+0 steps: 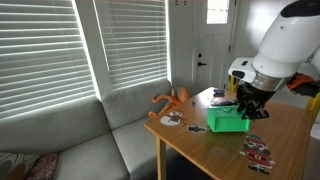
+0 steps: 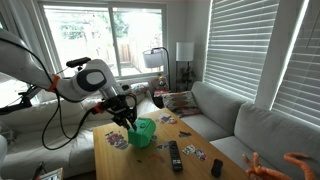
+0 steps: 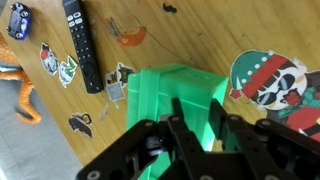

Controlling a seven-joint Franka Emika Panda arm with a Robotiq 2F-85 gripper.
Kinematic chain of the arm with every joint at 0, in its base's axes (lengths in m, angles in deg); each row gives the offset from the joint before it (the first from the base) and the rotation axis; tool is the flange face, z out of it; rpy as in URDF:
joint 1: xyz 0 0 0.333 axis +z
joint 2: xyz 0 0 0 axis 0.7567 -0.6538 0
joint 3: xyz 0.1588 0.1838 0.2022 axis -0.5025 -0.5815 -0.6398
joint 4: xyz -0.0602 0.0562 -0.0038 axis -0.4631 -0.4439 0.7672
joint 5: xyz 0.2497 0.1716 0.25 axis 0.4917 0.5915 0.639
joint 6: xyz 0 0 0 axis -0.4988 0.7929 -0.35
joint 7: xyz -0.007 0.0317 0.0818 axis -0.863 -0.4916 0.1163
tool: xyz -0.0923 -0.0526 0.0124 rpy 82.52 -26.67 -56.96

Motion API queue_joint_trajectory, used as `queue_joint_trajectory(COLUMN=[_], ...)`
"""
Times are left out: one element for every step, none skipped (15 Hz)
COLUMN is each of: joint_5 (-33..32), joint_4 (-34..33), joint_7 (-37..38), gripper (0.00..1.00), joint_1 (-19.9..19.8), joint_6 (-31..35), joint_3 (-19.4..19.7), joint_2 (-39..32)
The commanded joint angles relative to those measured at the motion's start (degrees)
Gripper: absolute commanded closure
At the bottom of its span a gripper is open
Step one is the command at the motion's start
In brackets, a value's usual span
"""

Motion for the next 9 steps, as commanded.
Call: queue_joint_trajectory(joint_5=[-1.8,-1.8,-1.5,-1.5,-1.9,-2.7,-3.8,-6.1,-8.2], joint_4=[1.9,2.0,2.1,2.1,2.1,2.2,2.3,2.3,2.3], joint_7=[2.2,2.5,2.6,2.8,3.2,4.0,5.0,6.8,8.5], gripper=[0.94,0.96,0.94,0.94,0.94,0.94,0.94,0.94,0.94], joint_1=[0.5,0.9,1.3,1.4,1.4,1.3,1.1,0.7,0.4], joint_6=[0.6,0.6,0.7,0.7,0.6,0.5,0.6,0.3,-0.1], joint_3=[-1.3,-1.4,-1.6,-2.0,-2.4,-3.0,-3.5,-4.3,-4.9], joint_2=[-2.8,-3.0,-3.2,-3.5,-3.8,-4.1,-4.4,-4.4,-4.5])
